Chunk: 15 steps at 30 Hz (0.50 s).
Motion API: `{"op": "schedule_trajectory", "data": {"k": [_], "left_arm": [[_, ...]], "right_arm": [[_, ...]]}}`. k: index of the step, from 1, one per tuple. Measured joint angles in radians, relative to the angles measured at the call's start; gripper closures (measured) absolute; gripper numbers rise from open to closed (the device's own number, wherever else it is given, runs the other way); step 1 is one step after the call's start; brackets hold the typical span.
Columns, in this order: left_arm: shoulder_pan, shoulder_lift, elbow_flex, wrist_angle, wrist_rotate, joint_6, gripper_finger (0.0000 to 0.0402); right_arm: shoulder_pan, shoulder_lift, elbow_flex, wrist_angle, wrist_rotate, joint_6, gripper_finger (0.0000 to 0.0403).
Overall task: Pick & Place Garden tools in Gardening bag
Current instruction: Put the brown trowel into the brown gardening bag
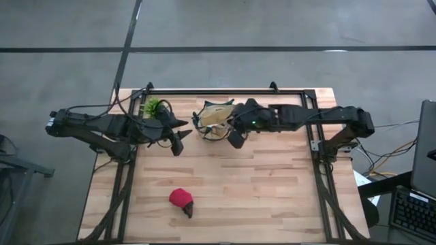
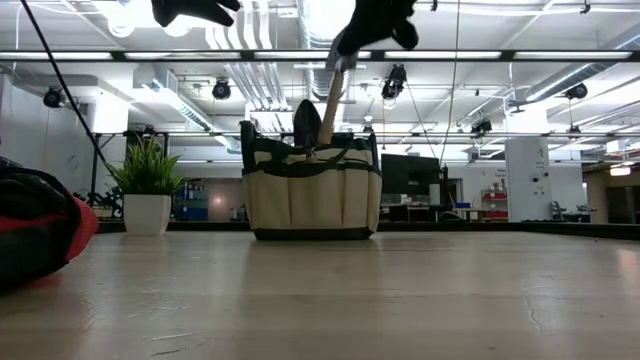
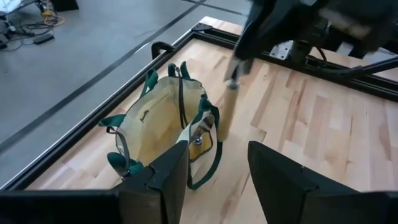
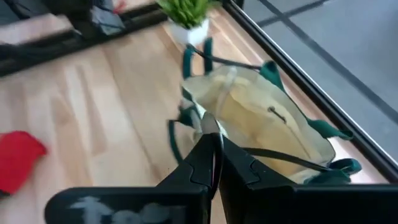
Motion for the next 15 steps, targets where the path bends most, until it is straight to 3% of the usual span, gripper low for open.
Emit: {"op": "schedule_trajectory", "data": {"k": [3,8,15], "left_arm": [[0.000,0.000,0.000,0.000,0.000,-0.003,0.0229],[0.000,0.000,0.000,0.000,0.001,-0.021,0.0229],[0.000,0.000,0.000,0.000,0.004,-0.033,0.0229]], "right_arm": [[-0.009,0.028,0.000,0.001,0.007,-0.014,0.0394],[-0.006,0.070,0.000,0.040,0.103,-0.083,0.0394],[-0.006,0.097,0.000,0.086,0.108,-0.076,0.0394]]}}
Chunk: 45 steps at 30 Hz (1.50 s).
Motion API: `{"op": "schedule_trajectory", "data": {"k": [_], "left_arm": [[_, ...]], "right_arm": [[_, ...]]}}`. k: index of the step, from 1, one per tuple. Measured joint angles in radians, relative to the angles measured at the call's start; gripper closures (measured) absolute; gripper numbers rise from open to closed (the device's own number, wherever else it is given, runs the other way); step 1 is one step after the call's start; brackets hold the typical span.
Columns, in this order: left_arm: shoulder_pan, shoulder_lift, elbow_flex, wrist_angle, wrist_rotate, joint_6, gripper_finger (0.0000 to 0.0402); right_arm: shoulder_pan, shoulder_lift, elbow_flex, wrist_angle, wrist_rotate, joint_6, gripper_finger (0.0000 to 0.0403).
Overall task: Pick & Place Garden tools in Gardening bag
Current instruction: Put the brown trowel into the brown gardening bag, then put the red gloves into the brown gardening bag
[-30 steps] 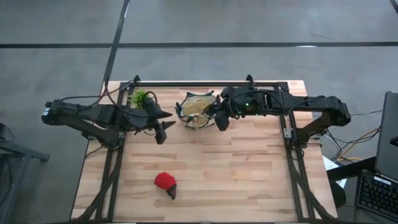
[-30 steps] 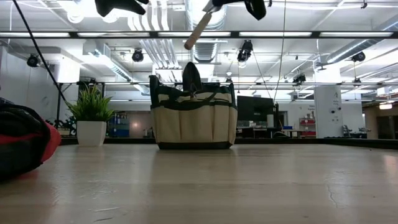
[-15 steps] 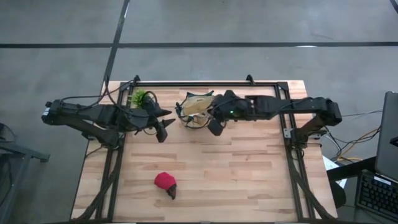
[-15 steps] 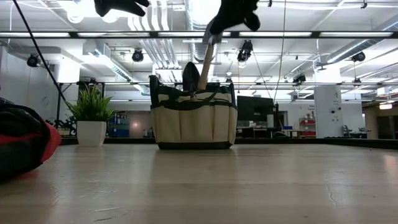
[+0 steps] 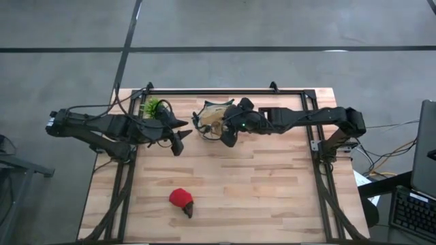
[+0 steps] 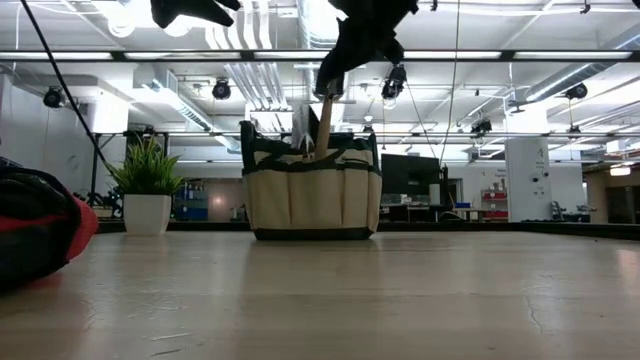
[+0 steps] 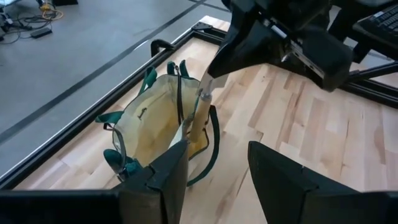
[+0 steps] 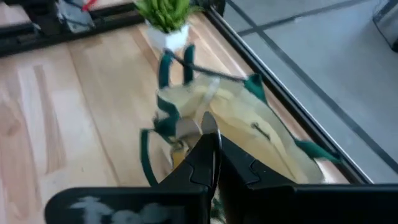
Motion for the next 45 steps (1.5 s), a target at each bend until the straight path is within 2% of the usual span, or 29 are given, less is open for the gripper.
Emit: {"op": "schedule_trajectory", "data": {"k": [17,21,28,30,33,37,39,41,45], "left_arm": [[0.000,0.002,-0.017,-0.001,0.011,-0.012,0.0229],[0.000,0.002,-0.017,-0.001,0.011,-0.013,0.0229],[0.000,0.002,-0.017,-0.024,0.020,-0.014,0.0229],[0.001,0.002,-0.017,-0.054,0.066,-0.015,0.0229],[0.002,0.002,-0.021,-0.106,0.193,-0.016,0.0229],[0.000,0.006,-0.068,-0.121,0.489,0.029,0.0229],[-0.004,0.008,-0.108,-0.117,0.594,0.057,0.0229],[-0.007,0.008,-0.149,-0.111,0.634,0.098,0.0229],[-0.012,0.017,-0.246,-0.088,0.638,0.171,0.0229]], "right_arm": [[0.000,0.073,0.000,-0.004,-0.013,-0.045,0.0390],[0.000,0.072,0.000,-0.001,-0.013,-0.043,0.0355],[0.000,0.067,0.000,0.001,-0.012,0.023,0.0250],[0.000,0.063,0.004,-0.004,-0.012,0.062,0.0224],[0.007,0.040,0.030,-0.004,-0.022,0.072,0.0196],[0.021,0.002,0.071,0.002,-0.040,0.068,0.0177],[0.023,-0.017,0.085,-0.001,-0.040,0.060,0.0172],[0.022,-0.036,0.098,0.003,-0.034,0.058,0.0170],[0.011,-0.065,0.101,0.011,-0.028,0.065,0.0168]]}}
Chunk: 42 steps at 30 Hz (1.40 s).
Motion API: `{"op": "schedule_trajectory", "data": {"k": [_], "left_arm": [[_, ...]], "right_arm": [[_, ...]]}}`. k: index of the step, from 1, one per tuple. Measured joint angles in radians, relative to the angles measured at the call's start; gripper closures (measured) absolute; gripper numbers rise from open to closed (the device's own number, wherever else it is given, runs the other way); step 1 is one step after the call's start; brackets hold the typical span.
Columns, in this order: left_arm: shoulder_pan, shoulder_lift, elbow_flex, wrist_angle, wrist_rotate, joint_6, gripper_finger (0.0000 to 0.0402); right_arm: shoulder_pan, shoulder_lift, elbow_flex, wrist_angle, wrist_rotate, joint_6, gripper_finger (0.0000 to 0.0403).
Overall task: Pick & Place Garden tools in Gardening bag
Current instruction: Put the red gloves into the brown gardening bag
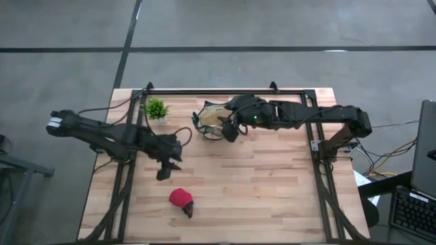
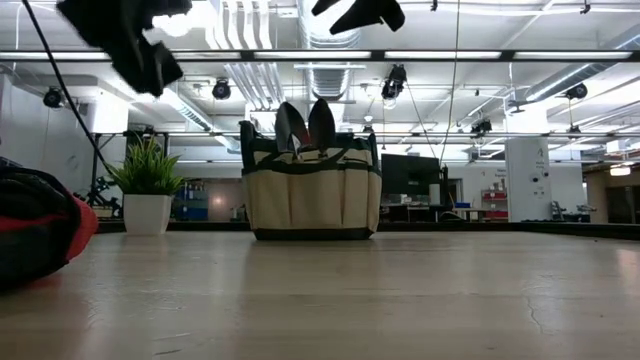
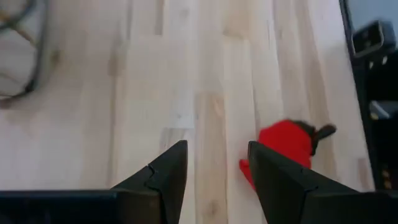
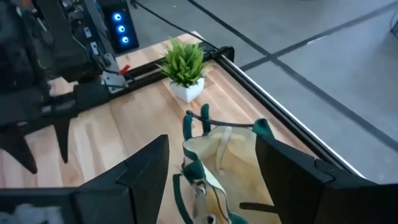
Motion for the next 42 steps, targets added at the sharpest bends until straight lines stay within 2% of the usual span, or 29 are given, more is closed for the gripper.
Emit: {"op": "schedule_trajectory", "data": {"k": [3,7,9,11,16,21,26,32,39,42], "left_arm": [[-0.015,0.002,-0.072,0.082,0.050,0.025,0.0229],[-0.045,0.011,-0.187,0.298,0.212,-0.039,0.0229],[-0.075,0.021,-0.236,0.403,0.255,-0.066,0.0229],[-0.110,0.034,-0.275,0.443,0.246,-0.074,0.0229],[-0.164,0.099,-0.348,0.532,0.137,-0.096,0.0229],[-0.180,0.191,-0.394,0.637,0.172,-0.115,0.0229],[-0.181,0.285,-0.393,0.649,0.181,-0.115,0.0236],[-0.181,0.384,-0.392,0.733,0.232,-0.120,0.0275],[-0.180,0.419,-0.392,0.794,0.273,-0.179,0.0388],[-0.175,0.406,-0.393,0.789,0.266,-0.202,0.0393]], "right_arm": [[-0.001,-0.002,-0.002,-0.007,0.000,0.013,0.0168],[0.000,0.002,-0.002,-0.014,0.000,0.016,0.0169],[0.000,0.004,-0.007,-0.019,-0.001,0.021,0.0172],[0.000,0.005,-0.014,-0.021,-0.001,0.039,0.0175],[0.000,0.004,-0.020,-0.021,-0.003,0.053,0.0182],[-0.003,0.003,-0.020,-0.050,-0.002,0.053,0.0183],[-0.003,0.003,-0.020,-0.066,-0.002,0.053,0.0186],[-0.005,0.003,-0.020,-0.066,-0.002,0.053,0.0188],[-0.005,0.003,-0.020,-0.067,-0.002,0.053,0.0188],[-0.005,0.003,-0.020,-0.068,-0.002,0.053,0.0190]]}}
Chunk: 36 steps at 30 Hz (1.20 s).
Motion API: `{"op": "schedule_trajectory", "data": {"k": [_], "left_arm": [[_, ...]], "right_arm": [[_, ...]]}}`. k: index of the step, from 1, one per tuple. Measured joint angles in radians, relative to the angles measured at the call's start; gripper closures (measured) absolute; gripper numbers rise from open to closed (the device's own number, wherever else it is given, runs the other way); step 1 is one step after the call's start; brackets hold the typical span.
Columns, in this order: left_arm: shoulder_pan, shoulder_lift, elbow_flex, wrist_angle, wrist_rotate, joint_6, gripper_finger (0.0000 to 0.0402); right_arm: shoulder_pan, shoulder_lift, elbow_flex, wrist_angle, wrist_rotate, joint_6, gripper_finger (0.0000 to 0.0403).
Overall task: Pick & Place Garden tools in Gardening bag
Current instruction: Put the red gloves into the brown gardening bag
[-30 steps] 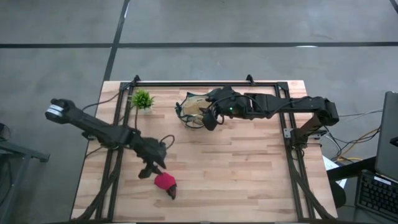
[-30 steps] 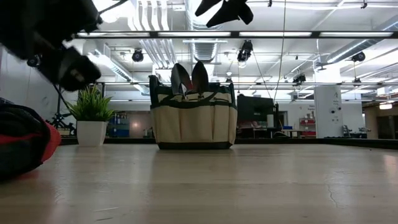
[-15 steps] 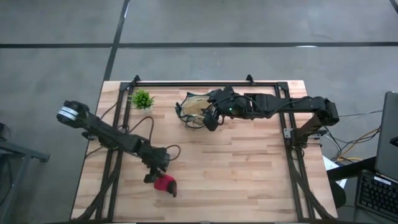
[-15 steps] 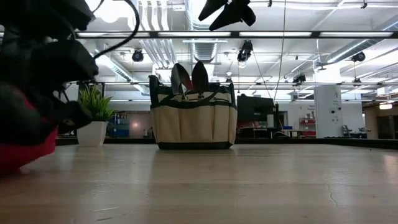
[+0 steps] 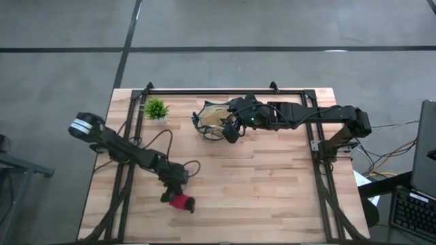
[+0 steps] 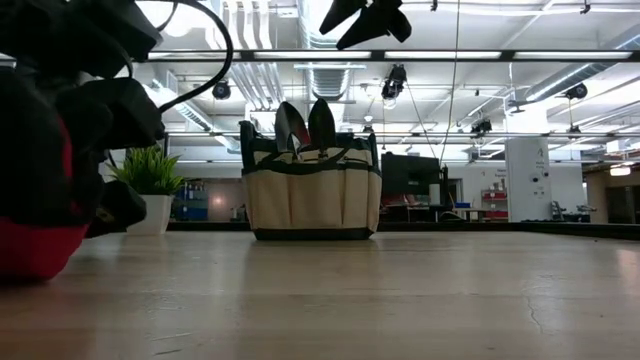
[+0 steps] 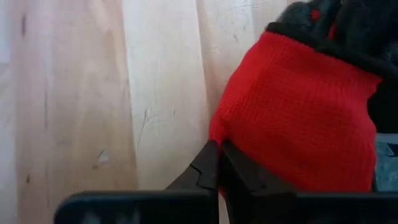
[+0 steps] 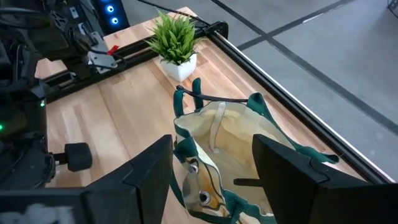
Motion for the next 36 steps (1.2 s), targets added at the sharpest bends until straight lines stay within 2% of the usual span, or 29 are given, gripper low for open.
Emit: {"op": "schedule_trajectory", "data": {"k": [8,20,27,31,36], "left_arm": [[0.038,-0.131,-0.003,-0.050,-0.086,-0.024,0.0399],[0.174,-0.407,0.022,-0.138,-0.182,-0.026,0.0401],[0.256,-0.521,0.112,-0.138,-0.296,0.018,0.0401],[0.313,-0.542,0.186,-0.140,-0.397,0.072,0.0401],[0.405,-0.530,0.290,-0.134,-0.454,0.175,0.0401]], "right_arm": [[0.000,0.000,0.000,0.000,0.002,-0.004,0.0198],[-0.001,0.000,0.000,0.002,0.001,-0.001,0.0200],[0.003,-0.017,0.000,0.001,-0.002,0.012,0.0200],[0.003,-0.047,0.000,0.006,-0.005,0.031,0.0200],[0.002,-0.098,0.001,0.010,-0.001,0.026,0.0200]]}}
